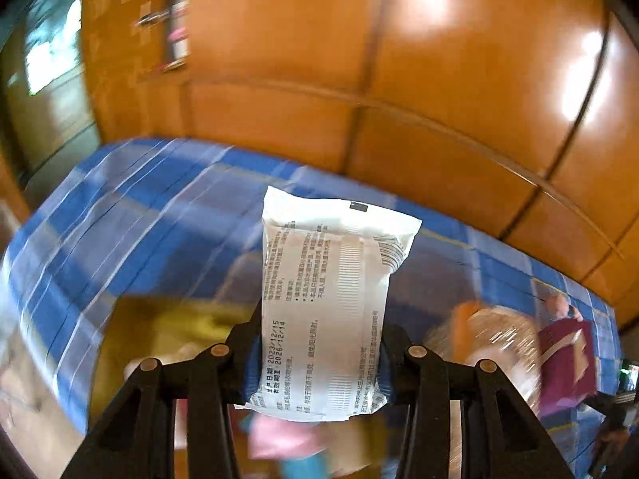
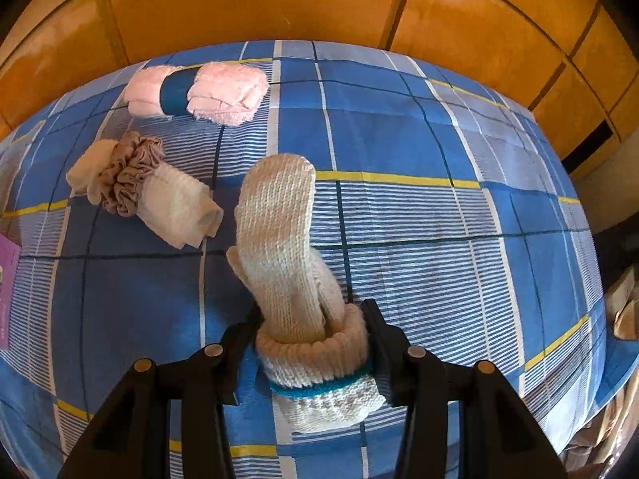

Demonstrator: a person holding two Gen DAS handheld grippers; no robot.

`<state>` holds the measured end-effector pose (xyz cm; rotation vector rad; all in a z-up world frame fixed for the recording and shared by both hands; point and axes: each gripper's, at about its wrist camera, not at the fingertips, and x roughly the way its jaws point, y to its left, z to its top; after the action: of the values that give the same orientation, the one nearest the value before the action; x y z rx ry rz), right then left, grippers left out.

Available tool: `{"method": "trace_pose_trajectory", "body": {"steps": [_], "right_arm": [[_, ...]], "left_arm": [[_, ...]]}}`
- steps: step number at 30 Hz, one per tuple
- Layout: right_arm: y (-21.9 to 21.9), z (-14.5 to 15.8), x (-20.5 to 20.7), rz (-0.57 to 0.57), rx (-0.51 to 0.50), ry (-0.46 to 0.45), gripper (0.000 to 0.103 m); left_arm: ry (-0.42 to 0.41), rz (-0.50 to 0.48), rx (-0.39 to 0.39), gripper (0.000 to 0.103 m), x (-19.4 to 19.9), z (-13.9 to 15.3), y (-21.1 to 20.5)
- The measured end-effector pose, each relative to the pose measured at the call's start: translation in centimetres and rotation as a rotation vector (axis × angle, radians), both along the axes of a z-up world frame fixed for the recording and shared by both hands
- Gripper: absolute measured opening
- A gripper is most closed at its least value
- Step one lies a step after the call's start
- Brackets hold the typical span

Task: Organize soft objects
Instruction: 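Carry the white packet into the gold tray with the left tool while the right tool lifts the white sock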

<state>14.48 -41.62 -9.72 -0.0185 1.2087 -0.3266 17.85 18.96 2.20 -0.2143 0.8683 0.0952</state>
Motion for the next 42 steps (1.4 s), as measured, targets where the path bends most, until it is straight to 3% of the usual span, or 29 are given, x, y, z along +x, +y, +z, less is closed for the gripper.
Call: {"method": "trace_pose_trajectory", "body": {"steps": [7, 15, 18, 21, 29, 33, 38, 42], "right_arm": [[1.2, 0.0, -0.1, 0.011, -0.054, 0.006, 0.046], [2.9, -0.1, -0.1, 0.033, -0.161, 0.015, 0.044], [3.1, -0.1, -0.1, 0.008, -0.173, 0.023, 0.043], [3.6, 0.0, -0.3, -0.019, -0.179, 0.032, 0.043], [4.0, 0.6, -1.2, -0.079, -0.166, 0.042, 0.042], [3.8, 1.9, -2.3, -0.151, -0.114, -0.015, 0.041], [3.9, 3.8, -2.8, -0.202, -0.04, -0.087, 0.04], [4.0, 6.7, -1.9, -0.216, 0.097, -0.149, 0.04]], "left_arm": [[0.028, 0.156, -0.035, 0.046, -7.6, -3.6, 8.9], [0.116, 0.229, -0.074, 0.048, -10.3, -8.1, 13.5], [0.134, 0.209, -0.088, 0.055, -10.4, -9.1, 13.4], [0.103, 0.2, -0.071, 0.072, -11.2, -9.1, 12.7], [0.024, 0.177, -0.012, 0.081, -13.3, -8.1, 11.0], [0.005, 0.145, -0.006, 0.086, -14.3, -7.6, 10.0], [-0.001, 0.094, 0.022, 0.086, -14.8, -7.3, 8.3], [-0.018, 0.066, 0.008, 0.087, -14.8, -6.7, 7.4]]}}
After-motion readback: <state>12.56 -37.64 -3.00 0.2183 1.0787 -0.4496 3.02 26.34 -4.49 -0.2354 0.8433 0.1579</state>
